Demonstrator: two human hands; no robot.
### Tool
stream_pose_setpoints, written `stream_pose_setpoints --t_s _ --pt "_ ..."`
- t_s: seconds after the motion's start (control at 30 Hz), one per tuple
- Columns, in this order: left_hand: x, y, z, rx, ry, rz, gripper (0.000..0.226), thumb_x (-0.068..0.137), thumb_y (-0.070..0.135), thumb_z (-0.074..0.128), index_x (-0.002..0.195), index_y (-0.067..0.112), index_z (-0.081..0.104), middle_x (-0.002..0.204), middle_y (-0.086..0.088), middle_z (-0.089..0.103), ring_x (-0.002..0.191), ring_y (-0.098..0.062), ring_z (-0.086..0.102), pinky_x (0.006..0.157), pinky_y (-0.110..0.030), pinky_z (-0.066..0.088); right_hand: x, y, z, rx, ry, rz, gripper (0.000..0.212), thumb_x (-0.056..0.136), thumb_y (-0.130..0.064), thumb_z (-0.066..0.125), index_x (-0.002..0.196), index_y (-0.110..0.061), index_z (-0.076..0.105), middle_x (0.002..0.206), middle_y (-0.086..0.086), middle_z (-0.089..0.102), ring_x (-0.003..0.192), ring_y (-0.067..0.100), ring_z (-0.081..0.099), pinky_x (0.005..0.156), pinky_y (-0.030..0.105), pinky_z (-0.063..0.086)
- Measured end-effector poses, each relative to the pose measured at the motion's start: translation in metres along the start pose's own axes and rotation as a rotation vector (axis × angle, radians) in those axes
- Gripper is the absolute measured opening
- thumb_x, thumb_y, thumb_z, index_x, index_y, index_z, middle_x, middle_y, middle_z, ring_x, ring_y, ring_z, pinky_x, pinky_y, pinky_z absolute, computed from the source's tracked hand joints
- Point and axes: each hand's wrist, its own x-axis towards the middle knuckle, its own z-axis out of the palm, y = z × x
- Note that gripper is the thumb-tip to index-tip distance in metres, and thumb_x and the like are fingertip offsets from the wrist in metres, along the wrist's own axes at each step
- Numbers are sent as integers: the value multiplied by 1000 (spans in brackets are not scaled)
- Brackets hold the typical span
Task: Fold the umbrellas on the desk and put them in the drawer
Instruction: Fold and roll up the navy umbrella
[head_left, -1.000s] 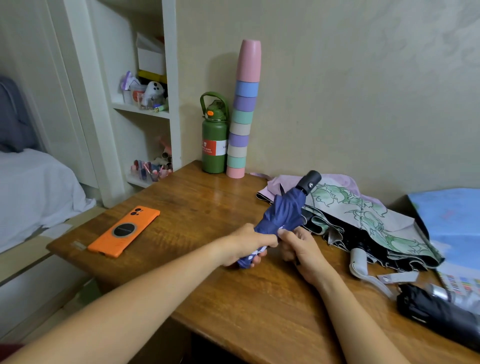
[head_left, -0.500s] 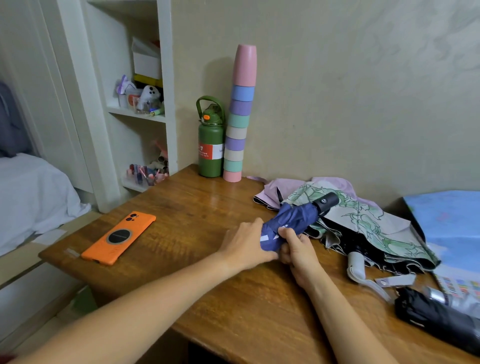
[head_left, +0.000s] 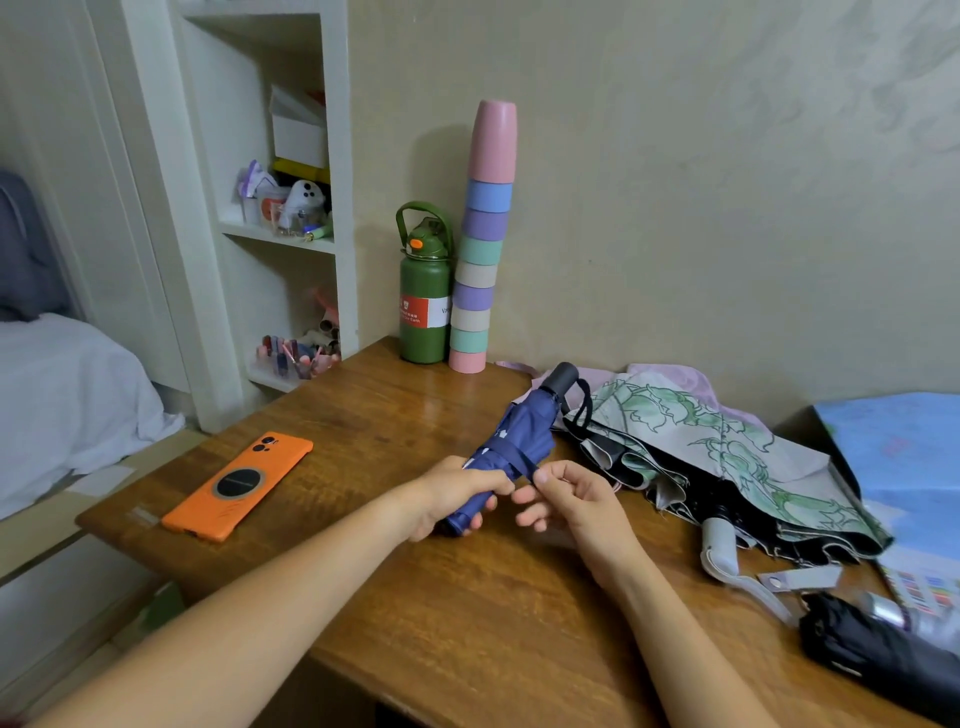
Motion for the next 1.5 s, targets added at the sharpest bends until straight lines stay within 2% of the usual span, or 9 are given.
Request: stream_pose_setpoints --t_s 0.2,0.43,0.57,0.67,0.77,0.9,1.0,1.23,1.5 --pt "-5 -1 -14 -185 -412 -77 21 84 31 69 94 15 60 67 7 48 44 -7 42 46 -21 36 -1 2 1 20 -70 -5 9 92 -22 72 92 -13 73 92 12 74 77 19 66 71 24 53" --pt "-2 -4 -11 -391 -799 -190 31 85 41 70 92 14 56 61 8 47 44 -5 45 46 -19 37 2 13 -4 288 -144 -49 31 84 -24 82 96 -1 63 105 27 52 101 36 51 107 56 43" --pt "-1 6 2 -161 -533 -145 40 95 47 60 104 8 59 77 -3 61 58 -17 61 55 -26 52 6 13 -2 258 -19 -52 34 79 -34 84 90 -7 65 97 25 58 79 30 58 92 46 50" --pt "3 12 16 107 -209 -5 35 102 35 56 121 6 56 95 -11 69 73 -27 73 62 -35 59 10 17 -4 176 155 -17 27 84 -35 82 90 -12 70 104 26 69 95 34 63 108 53 48" --pt "6 9 23 392 34 176 29 96 37 65 112 13 58 93 -9 73 63 -19 72 52 -30 56 11 15 -6 234 178 15 15 93 -22 71 94 -7 71 113 27 72 102 32 71 105 48 52" --pt "10 -6 20 373 50 247 29 94 41 68 104 14 60 88 -9 72 56 -23 69 56 -39 57 11 14 -11 231 101 72 29 92 -25 74 104 1 67 116 28 70 108 37 68 105 44 53" --pt "9 -11 21 334 70 278 32 96 40 65 102 10 58 79 -7 66 54 -25 66 54 -40 54 15 19 -13 225 97 102 41 78 -35 89 93 -6 64 105 28 57 102 36 58 104 42 54" --pt "8 -13 21 283 121 272 42 104 51 48 94 13 62 71 -9 64 55 -29 68 52 -38 52 9 12 -6 195 124 110 15 80 -26 80 86 -12 79 98 10 75 98 19 68 100 36 53" --pt "1 -17 28 311 258 346 50 106 51 42 89 8 62 77 -22 63 54 -27 70 46 -33 54 7 13 5 7 241 28 28 81 -33 85 70 -15 66 70 5 61 70 14 54 81 36 46"
